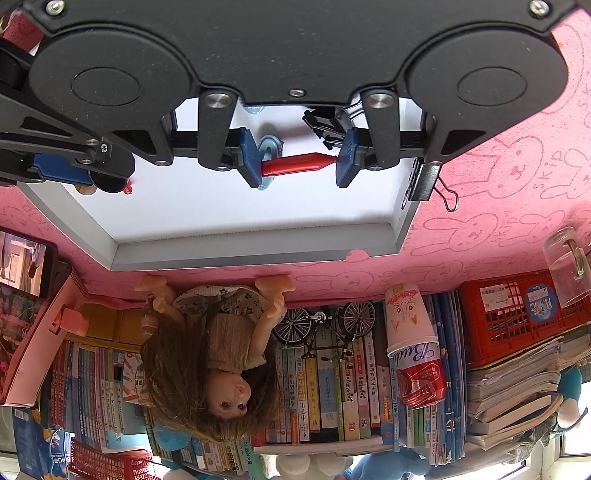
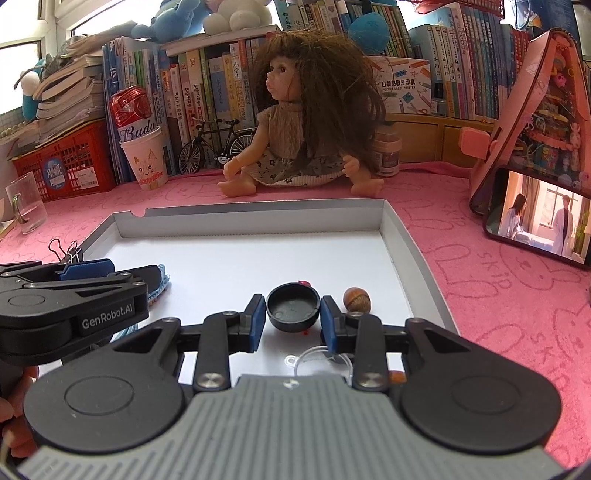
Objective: Organize rigid objects
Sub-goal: 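Carry the red crayon with the left gripper while the right gripper carries the black lid into the tray, then open the left gripper to release the crayon while the right gripper releases the lid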
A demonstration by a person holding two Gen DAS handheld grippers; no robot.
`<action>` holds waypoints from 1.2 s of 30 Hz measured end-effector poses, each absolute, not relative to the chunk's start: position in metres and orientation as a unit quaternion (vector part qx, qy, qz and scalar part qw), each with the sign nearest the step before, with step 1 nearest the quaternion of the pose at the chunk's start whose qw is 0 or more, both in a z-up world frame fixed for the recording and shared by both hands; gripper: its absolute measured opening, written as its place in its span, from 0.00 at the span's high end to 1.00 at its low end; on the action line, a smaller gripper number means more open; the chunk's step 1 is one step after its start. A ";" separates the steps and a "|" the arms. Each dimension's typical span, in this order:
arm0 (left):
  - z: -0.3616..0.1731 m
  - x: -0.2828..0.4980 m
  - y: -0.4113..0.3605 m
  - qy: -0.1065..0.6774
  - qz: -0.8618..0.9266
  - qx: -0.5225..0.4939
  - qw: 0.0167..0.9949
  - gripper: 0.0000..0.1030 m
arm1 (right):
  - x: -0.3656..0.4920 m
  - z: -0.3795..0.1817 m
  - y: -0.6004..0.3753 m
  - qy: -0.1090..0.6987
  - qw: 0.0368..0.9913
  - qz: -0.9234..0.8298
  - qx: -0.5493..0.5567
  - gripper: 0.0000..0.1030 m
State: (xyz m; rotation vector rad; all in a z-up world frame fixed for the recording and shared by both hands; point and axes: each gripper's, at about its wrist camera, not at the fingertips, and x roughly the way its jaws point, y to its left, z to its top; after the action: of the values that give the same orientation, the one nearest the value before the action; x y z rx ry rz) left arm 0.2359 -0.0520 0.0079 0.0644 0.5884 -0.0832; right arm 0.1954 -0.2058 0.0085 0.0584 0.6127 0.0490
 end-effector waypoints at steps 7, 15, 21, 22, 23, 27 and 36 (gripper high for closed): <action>0.008 0.236 -0.052 0.290 -0.041 0.032 0.956 0.59 | 0.196 0.008 -0.206 0.302 0.953 0.022 0.031 0.63; 0.008 0.236 -0.051 0.290 -0.041 0.031 0.955 0.58 | 0.195 0.007 -0.209 0.300 0.953 0.022 0.037 0.60; 0.007 0.234 -0.050 0.289 -0.042 0.024 0.956 0.46 | 0.193 0.008 -0.210 0.297 0.954 0.022 0.043 0.45; 0.008 0.233 -0.050 0.288 -0.043 0.024 0.956 0.42 | 0.192 0.008 -0.209 0.296 0.954 0.021 0.042 0.42; 0.009 0.231 -0.050 0.286 -0.046 0.025 0.957 0.38 | 0.192 0.008 -0.209 0.295 0.954 0.021 0.041 0.41; 0.014 0.225 -0.052 0.278 -0.048 0.031 0.959 0.35 | 0.188 0.012 -0.208 0.288 0.957 0.019 0.039 0.37; 0.026 0.212 -0.050 0.269 -0.047 0.033 0.961 0.29 | 0.178 0.021 -0.214 0.278 0.960 0.013 0.043 0.28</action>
State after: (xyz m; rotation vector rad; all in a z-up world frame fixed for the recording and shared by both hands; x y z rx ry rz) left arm 0.2118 -0.0500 0.0260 0.0668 0.5454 -0.0956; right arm 0.1776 -0.2135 0.0215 0.0872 0.5626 0.0257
